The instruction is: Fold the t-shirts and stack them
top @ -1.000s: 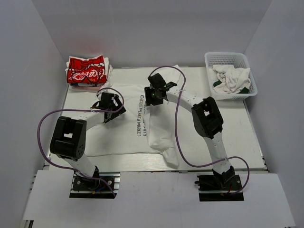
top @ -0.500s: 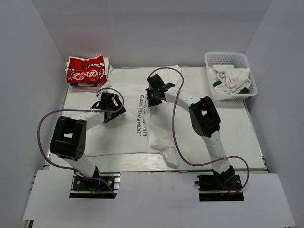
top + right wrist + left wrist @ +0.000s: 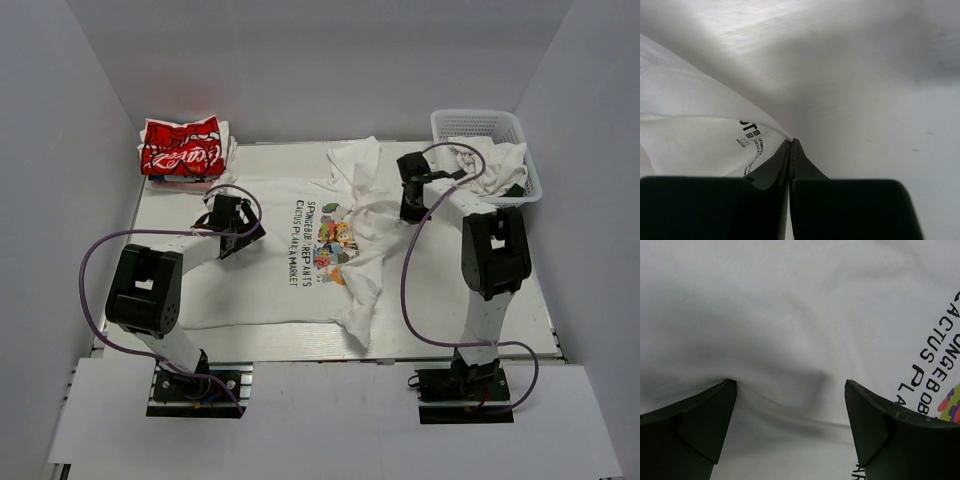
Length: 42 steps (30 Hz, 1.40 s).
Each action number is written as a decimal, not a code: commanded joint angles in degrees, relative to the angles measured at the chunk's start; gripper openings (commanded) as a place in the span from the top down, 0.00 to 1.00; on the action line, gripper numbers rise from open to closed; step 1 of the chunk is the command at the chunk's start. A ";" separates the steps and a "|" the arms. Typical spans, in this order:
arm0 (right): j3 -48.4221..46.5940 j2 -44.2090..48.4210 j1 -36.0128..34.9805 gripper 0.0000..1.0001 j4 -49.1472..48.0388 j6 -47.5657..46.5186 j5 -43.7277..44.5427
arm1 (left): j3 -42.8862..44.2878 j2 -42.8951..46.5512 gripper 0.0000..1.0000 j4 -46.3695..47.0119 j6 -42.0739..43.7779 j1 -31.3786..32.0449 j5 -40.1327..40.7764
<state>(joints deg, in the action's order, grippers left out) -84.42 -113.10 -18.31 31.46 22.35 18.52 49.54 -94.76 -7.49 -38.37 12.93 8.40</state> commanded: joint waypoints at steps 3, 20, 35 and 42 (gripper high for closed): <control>6.98 4.73 4.76 1.00 2.29 -2.75 10.38 | -0.67 -2.88 0.00 -3.76 -0.13 0.08 0.21; 11.98 16.85 9.87 0.10 1.77 -3.10 -1.68 | -0.14 -2.27 0.00 -2.63 1.02 0.08 -3.65; 29.93 26.54 2.05 0.10 -0.17 3.57 -24.77 | -1.20 1.77 0.03 -3.68 1.72 0.08 -6.38; 32.48 24.41 2.22 0.51 -7.11 5.33 -21.34 | -3.22 3.70 0.03 -5.17 1.11 0.61 -5.24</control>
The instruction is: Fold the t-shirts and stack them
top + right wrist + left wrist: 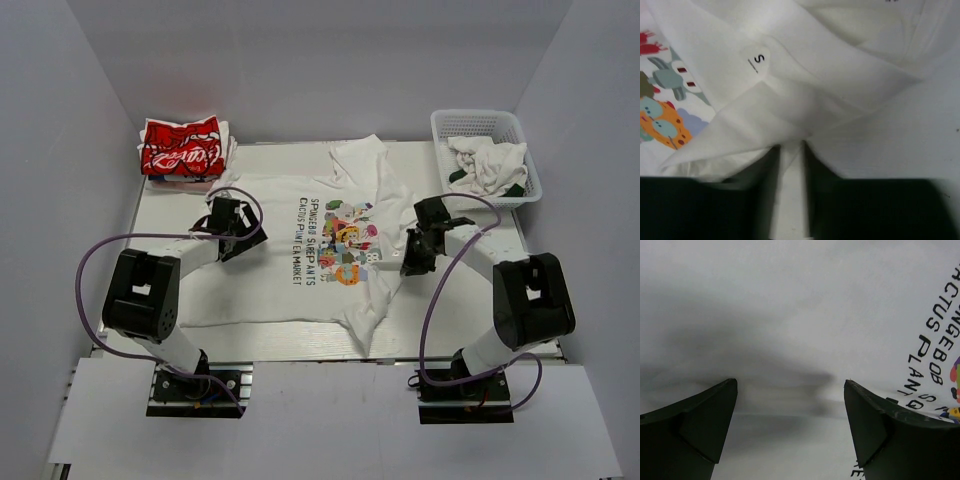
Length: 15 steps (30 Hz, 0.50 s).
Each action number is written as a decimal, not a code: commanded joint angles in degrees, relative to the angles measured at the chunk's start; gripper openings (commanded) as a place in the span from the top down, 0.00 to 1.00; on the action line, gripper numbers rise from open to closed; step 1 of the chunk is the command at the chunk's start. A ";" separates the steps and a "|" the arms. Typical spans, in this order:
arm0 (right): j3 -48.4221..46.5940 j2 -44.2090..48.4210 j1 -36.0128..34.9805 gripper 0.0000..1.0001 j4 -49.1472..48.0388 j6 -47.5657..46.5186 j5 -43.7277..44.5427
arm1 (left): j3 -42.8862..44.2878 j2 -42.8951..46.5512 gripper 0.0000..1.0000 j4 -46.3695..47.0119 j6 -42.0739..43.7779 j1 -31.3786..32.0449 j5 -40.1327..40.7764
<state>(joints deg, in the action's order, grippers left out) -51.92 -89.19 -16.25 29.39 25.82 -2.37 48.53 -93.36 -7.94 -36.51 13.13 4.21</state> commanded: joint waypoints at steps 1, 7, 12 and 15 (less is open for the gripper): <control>0.67 0.85 0.17 0.93 -5.39 2.56 1.21 | -2.21 2.83 0.03 -4.71 -0.75 0.41 -1.04; 6.46 10.51 2.44 1.00 2.33 7.74 12.73 | -2.74 3.45 0.05 -6.54 -1.28 -0.12 1.76; 12.79 24.04 6.05 1.00 11.03 11.70 17.84 | -2.74 3.98 0.05 -7.79 -1.28 -0.12 3.44; 13.69 27.22 6.23 1.00 6.24 9.16 10.12 | -2.74 4.50 0.05 -7.79 -1.28 -0.12 2.04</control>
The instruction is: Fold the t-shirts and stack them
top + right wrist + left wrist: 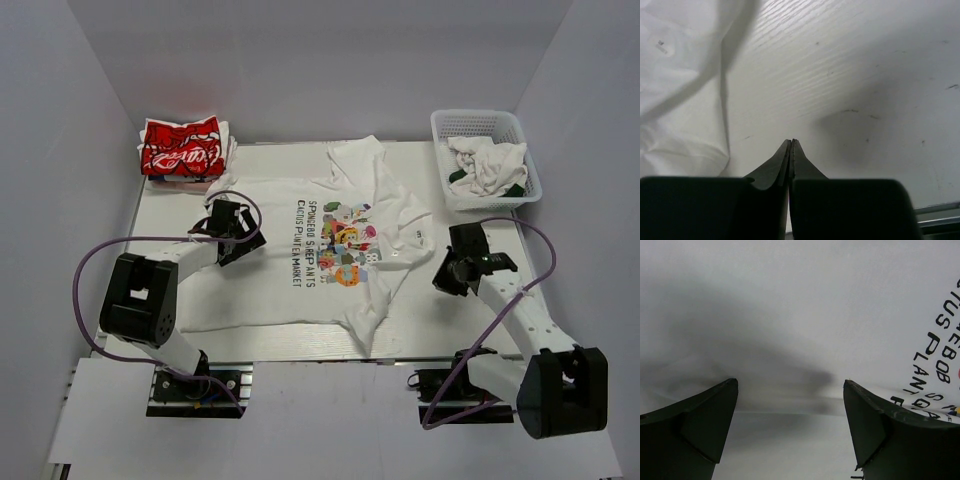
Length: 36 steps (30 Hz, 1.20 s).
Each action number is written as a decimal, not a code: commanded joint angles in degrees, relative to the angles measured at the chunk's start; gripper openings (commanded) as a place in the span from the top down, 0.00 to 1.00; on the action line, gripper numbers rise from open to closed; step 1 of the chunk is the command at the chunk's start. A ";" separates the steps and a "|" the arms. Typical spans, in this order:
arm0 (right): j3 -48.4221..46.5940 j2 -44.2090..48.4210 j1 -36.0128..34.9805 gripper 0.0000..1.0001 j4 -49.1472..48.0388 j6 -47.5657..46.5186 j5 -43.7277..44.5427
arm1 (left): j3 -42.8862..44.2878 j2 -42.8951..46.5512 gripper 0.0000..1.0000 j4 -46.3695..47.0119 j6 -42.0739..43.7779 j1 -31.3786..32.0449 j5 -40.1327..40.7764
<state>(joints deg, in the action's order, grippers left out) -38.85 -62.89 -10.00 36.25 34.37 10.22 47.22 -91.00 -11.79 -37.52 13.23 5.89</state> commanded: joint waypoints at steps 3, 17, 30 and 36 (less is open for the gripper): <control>-1.22 -0.21 -0.81 0.68 -8.78 -0.18 -12.30 | -1.43 2.14 0.05 -2.71 -0.28 -0.23 -1.23; -7.63 -21.55 -5.11 0.09 -27.82 10.36 -24.47 | -2.49 4.34 0.05 -0.34 -0.28 -0.23 -4.13; -6.86 -17.01 -4.33 1.00 -15.08 12.04 -10.49 | -3.54 5.39 0.05 -0.86 -0.28 -0.23 -3.08; -1.76 -4.88 -2.92 1.00 -1.20 11.77 2.42 | -3.54 5.40 0.05 -0.86 -0.28 -0.23 -2.55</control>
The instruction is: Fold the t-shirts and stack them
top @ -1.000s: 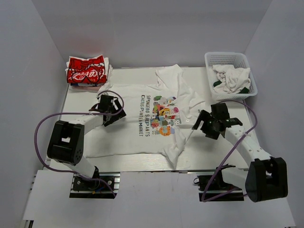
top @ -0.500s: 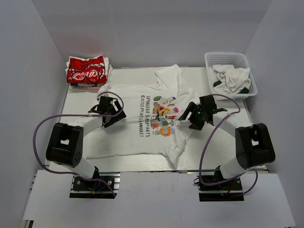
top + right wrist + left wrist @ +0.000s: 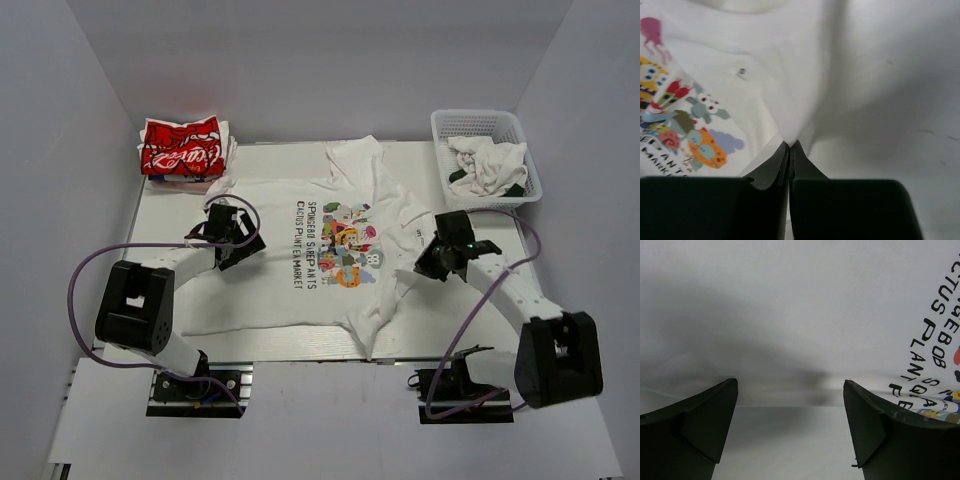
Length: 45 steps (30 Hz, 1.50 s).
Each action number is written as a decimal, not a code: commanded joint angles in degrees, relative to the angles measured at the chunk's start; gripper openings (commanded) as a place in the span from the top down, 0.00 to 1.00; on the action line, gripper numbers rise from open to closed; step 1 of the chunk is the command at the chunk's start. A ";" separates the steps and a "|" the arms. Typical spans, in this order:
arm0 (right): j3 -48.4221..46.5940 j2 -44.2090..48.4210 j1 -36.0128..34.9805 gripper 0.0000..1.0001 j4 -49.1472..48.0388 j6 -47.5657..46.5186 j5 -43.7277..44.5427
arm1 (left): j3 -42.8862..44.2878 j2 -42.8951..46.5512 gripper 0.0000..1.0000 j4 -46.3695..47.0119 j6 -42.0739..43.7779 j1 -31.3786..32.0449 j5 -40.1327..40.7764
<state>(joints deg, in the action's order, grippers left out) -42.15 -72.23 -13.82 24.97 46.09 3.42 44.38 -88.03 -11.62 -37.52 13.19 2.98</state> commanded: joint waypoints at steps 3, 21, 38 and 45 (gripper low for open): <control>4.00 8.76 2.66 1.00 15.80 1.11 12.31 | -0.70 2.42 0.05 -1.04 -0.28 -0.18 0.97; 0.16 14.57 7.23 0.10 16.80 -6.76 15.83 | 1.05 3.65 0.05 -2.71 0.78 -0.18 2.03; -28.22 -29.27 -2.88 0.10 2.71 -18.58 16.35 | 27.31 -13.55 0.01 -7.45 15.01 1.14 -2.28; -42.98 -45.60 -2.35 0.10 5.17 -20.68 14.51 | 35.85 -26.57 0.01 -10.09 16.25 0.09 -3.33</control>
<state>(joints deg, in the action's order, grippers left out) -78.56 -113.60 -16.58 29.23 27.33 17.43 76.88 -112.71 -19.16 -22.90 13.93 1.04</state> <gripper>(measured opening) 0.903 0.989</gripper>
